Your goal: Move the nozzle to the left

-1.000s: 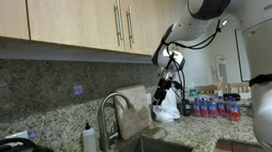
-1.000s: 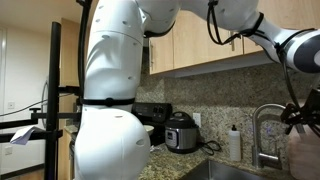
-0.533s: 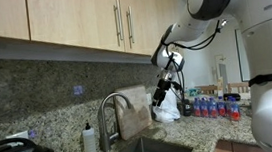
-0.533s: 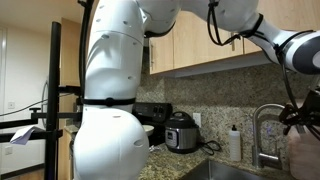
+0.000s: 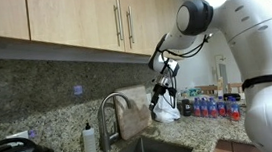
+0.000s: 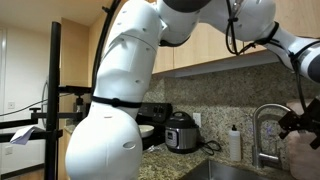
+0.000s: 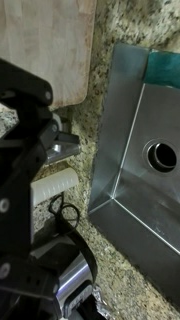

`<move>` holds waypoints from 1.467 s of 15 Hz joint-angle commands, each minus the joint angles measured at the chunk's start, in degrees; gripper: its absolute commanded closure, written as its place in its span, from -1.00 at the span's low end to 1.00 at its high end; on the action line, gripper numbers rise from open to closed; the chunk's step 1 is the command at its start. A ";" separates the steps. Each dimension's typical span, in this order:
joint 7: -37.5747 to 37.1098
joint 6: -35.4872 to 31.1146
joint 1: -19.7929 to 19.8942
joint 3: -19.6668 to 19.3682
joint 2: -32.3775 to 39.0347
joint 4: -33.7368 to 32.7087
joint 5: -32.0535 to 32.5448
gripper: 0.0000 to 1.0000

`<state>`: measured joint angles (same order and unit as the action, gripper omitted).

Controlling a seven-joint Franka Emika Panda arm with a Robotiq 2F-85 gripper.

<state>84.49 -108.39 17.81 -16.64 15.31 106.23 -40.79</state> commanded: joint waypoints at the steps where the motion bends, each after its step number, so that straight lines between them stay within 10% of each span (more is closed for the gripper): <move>1: 13.65 3.37 5.34 3.39 7.01 -5.38 -4.10 -1.00; 11: 43.25 5.22 11.30 6.62 14.01 -11.03 -1.85 -1.00; 22: 51.30 21.53 11.47 9.53 22.45 -32.02 -0.65 -1.00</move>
<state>138.02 -92.18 28.45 -7.58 34.46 80.40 -42.97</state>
